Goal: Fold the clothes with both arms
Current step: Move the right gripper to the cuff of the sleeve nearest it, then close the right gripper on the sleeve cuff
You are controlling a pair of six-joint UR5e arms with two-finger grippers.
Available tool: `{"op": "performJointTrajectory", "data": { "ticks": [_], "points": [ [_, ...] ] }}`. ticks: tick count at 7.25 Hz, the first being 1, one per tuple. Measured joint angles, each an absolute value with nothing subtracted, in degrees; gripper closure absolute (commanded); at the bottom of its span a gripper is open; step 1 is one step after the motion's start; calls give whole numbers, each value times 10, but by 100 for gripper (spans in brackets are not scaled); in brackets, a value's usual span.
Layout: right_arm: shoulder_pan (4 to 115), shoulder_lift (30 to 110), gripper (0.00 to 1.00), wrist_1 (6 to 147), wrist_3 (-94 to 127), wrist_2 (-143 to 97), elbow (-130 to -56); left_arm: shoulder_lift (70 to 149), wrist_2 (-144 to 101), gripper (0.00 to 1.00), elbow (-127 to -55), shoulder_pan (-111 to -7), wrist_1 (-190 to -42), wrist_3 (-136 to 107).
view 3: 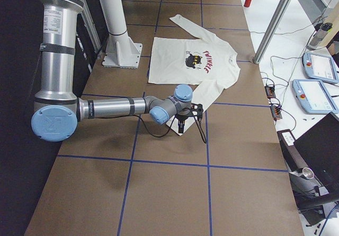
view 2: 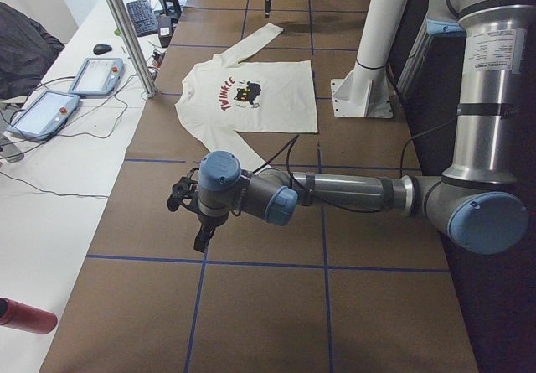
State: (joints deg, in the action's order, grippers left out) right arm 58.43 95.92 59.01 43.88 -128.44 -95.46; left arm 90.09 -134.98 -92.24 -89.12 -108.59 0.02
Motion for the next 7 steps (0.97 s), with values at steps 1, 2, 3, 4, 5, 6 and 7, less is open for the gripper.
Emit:
{"op": "performJointTrajectory", "data": {
  "ticks": [1, 2, 3, 4, 5, 6, 7],
  "points": [
    [559, 960, 0, 584, 447, -1262, -951, 901, -1350, 0, -923, -891, -1090, 0],
    [540, 965, 0, 563, 459, -1247, -948, 901, -1350, 0, -922, -891, -1093, 1],
    [529, 973, 0, 540, 467, -1240, -945, 900, -1350, 0, -922, -891, -1094, 2],
    [525, 978, 0, 527, 471, -1238, -944, 900, -1350, 0, -922, -891, -1095, 2],
    [523, 980, 0, 522, 473, -1237, -943, 899, -1350, 0, -922, -891, -1095, 3],
    [522, 980, 0, 522, 473, -1237, -941, 899, -1350, 0, -922, -891, -1095, 3],
    [522, 980, 0, 523, 474, -1236, -938, 899, -1350, 0, -923, -891, -1095, 3]
  ]
}}
